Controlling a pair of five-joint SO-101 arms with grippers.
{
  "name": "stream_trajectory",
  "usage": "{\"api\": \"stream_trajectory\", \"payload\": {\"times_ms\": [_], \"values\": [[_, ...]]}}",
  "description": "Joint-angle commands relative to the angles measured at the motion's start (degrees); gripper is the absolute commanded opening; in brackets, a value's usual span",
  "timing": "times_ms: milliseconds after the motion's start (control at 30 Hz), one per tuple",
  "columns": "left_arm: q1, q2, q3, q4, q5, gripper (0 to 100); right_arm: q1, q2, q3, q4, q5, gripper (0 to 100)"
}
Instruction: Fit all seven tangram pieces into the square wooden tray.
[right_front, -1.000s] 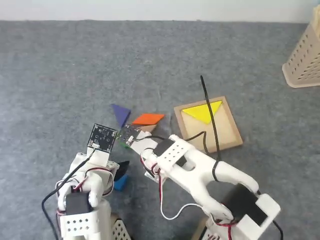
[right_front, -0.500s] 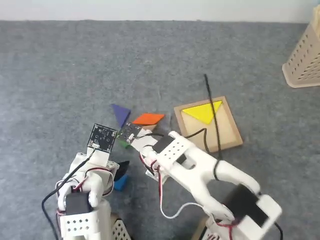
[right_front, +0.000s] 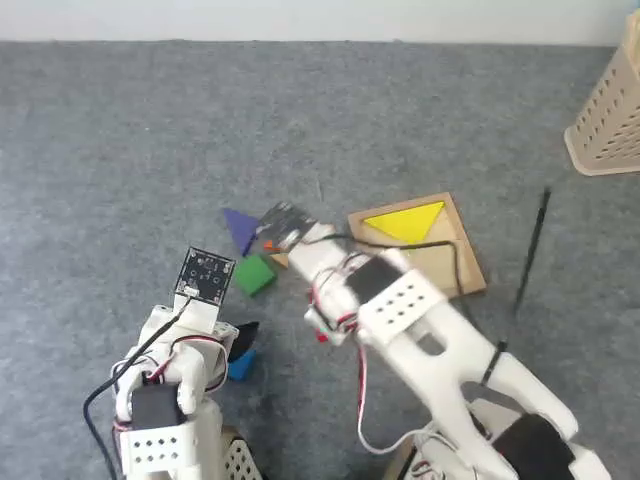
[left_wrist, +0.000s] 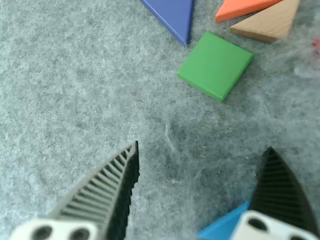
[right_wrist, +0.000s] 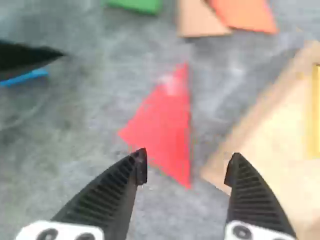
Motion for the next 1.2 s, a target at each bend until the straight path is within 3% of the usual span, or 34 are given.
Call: {"api": "stream_trajectory", "payload": {"times_ms": [0,200,400,667,1167], "values": [[0.09,-0.79,-0.31,0.00,-0.09,35,2.77,-2.68,-1.58,0.66,-0.35,24.4],[0.09,-0.79,-0.31,0.00,-0.09,35,-4.18,0.84,-1.41,0.04,-1.67,25.1],[0.09,-0.79,-0.31,0.00,-0.09,35,-6.11,9.98,-1.58,-3.38,-3.60,37.8],[0.09,-0.79,-0.31,0.00,-0.09,35,-6.11,16.75,-2.99,-6.46,-3.60,38.0],[0.00,-0.79,-0.31,0.00,-0.18,35,-11.38,10.77,-0.97,-10.33,-1.49,38.0]]}}
